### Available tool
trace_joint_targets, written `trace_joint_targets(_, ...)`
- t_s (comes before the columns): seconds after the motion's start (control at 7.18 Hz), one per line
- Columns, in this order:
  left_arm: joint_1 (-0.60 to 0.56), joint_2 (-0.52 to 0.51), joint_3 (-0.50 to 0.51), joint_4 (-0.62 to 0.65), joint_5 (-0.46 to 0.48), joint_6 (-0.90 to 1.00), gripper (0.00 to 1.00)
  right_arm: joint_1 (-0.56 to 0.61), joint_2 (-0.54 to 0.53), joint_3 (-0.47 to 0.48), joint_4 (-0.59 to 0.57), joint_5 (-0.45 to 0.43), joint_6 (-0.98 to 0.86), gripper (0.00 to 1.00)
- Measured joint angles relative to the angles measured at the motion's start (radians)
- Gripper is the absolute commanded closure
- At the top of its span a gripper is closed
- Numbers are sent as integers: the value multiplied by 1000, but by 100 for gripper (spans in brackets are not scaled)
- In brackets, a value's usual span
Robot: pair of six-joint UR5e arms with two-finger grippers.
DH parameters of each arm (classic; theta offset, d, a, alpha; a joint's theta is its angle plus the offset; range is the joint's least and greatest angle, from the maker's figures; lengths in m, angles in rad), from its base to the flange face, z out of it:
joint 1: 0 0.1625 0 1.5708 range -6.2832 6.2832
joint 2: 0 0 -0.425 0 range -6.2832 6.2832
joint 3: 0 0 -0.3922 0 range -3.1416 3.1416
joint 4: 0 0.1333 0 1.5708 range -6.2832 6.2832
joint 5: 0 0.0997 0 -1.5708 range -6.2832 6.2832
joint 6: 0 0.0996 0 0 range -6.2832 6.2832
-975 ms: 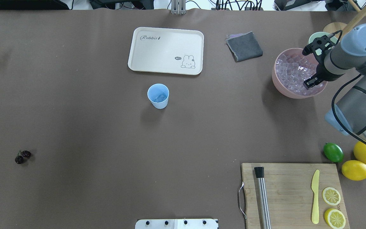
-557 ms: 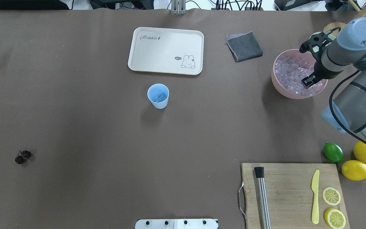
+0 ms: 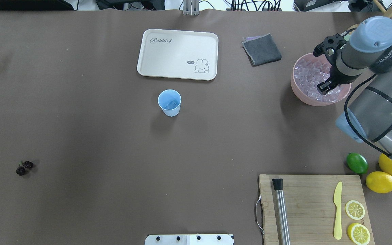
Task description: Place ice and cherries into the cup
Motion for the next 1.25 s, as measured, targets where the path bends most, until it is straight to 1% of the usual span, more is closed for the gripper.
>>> trace_joint_targets(0.14,0,0,1,0,0,0,2,-9,3,-1,0,-7,3,21)
trace_joint_targets(0.42,0,0,1,0,0,0,2,-14,2,-3,1,-12,0,39)
trace_joint_targets(0.7,1,-1,6,0,0,0,2,-15,1,-9,1,-13,-23,39)
trace_joint_targets(0.97,1,-1,2,1,0,0,2,-4,-3,-21,2,-24,-111,39)
trace_joint_targets(1.11,-1,-1,-2,1,0,0,2,1,-3,-26,2,-27,-132,47)
trace_joint_targets(1.25,-4,0,-3,1,0,0,2,2,0,-32,1,-28,-133,49)
